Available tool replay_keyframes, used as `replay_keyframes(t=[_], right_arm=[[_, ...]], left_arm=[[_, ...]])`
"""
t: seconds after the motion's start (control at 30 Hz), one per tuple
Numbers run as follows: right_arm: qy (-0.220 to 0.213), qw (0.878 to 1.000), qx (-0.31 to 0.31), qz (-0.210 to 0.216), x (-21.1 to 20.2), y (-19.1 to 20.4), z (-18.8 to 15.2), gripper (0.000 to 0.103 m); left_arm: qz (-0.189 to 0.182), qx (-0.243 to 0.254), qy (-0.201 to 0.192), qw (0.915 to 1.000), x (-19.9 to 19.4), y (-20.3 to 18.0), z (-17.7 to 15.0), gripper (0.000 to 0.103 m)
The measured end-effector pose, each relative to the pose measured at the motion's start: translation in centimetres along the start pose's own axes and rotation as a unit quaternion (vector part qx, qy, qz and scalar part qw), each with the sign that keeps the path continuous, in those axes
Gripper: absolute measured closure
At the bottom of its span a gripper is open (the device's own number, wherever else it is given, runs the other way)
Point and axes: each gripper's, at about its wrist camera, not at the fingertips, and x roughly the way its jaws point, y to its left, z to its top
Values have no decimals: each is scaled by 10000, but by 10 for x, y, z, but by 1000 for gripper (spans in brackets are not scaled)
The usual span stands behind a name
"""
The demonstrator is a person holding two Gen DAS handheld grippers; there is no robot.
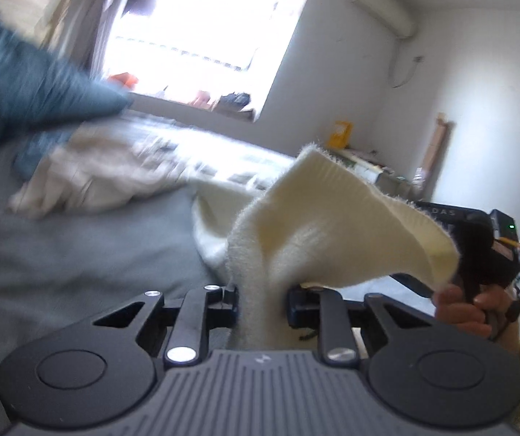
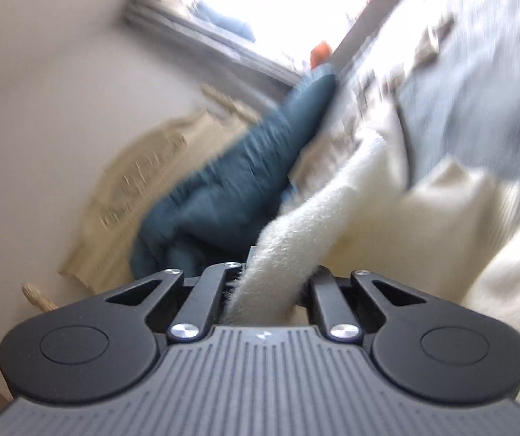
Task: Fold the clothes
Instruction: 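Lift the fleece up with both tools, shaking it out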
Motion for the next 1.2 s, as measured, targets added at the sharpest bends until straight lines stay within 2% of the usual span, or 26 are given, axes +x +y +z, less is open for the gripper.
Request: replay_keyframes(t=[0.2,0.4,0.57,0.83,0.93,1.0,1.07,1.2], right_arm=[[-880,9937,-659,196,-68,60,41,98],[-1525,9758,-1480,512,-110,139,80,98],[-1725,9614,-2007,750,-116,200,98,98],[-1902,9382,-2622,1215,-121,275,119,98],[-1936,9342,-2763,1159,-118,275,122,98],[-1934,9344,-2787,1088,-113,268,124,98],[-1862,9415,-2640,954,-99,244,124,98],[-1578,9601,-2279,378,-49,180,122,98]], left_arm=[[-365,601,-691,9951,-14,-55,52,80],[-491,1096,-1489,9815,-45,-94,113,80],[-361,1361,-2008,9695,-75,-108,156,80],[-107,1743,-2636,9487,-131,-135,205,80],[3,1809,-2621,9479,-129,-141,208,80],[103,1855,-2548,9490,-116,-138,197,79],[161,1799,-2374,9545,-93,-127,182,79],[340,1597,-1885,9684,-31,-90,157,79]])
